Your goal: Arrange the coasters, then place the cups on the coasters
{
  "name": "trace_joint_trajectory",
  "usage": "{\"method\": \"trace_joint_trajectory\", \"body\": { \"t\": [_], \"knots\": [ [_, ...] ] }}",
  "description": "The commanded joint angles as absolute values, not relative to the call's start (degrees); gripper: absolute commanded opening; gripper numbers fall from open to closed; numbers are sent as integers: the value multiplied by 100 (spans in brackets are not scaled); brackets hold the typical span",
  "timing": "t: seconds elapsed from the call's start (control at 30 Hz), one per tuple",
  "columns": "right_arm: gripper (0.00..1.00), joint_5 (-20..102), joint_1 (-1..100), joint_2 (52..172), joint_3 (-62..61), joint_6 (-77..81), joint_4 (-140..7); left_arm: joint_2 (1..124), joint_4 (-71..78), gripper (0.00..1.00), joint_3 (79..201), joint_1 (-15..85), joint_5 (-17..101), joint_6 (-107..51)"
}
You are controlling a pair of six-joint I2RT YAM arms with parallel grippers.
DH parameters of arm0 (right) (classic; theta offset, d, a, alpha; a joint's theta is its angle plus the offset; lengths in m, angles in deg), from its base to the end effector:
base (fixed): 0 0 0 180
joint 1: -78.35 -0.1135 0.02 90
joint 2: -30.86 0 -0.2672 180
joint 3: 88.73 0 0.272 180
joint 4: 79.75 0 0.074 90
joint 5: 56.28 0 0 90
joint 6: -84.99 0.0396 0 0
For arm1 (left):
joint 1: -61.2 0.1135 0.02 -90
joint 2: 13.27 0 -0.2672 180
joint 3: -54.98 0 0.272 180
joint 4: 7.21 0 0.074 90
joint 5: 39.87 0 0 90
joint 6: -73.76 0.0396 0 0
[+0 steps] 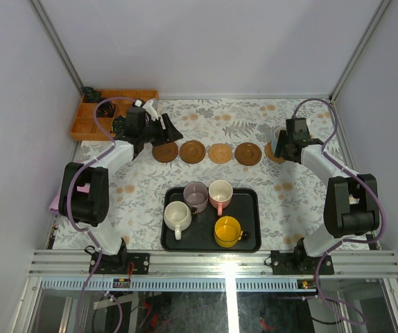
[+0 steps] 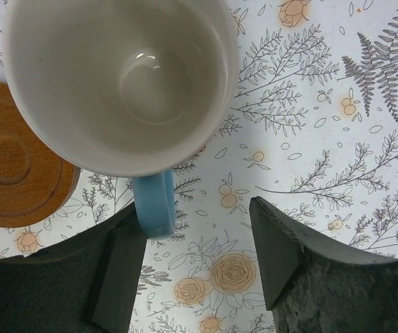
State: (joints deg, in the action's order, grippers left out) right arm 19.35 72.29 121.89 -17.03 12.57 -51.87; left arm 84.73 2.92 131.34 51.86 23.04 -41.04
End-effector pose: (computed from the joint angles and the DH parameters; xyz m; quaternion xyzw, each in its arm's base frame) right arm 0.3568 0.0280 0.2082 0.1381 0.9145 -0.0398 0.3781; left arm 0.3946 -0.0832 0.2203 -0.0013 0.8570 -0.3345 0.3921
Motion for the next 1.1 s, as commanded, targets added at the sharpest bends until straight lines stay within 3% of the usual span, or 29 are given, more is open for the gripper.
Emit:
{"method": "trace_joint_trajectory", "body": {
  "t": [0.0,1.07],
  "knots": [
    [66,1725,7280,12097,-1687,1305,-5234,8559,40,64,13166,5157,2211,-4146],
    [68,2132,7328,11716,-1798,1168,-5060,8519,50,67,13148,5154,2248,-4138]
  ]
}}
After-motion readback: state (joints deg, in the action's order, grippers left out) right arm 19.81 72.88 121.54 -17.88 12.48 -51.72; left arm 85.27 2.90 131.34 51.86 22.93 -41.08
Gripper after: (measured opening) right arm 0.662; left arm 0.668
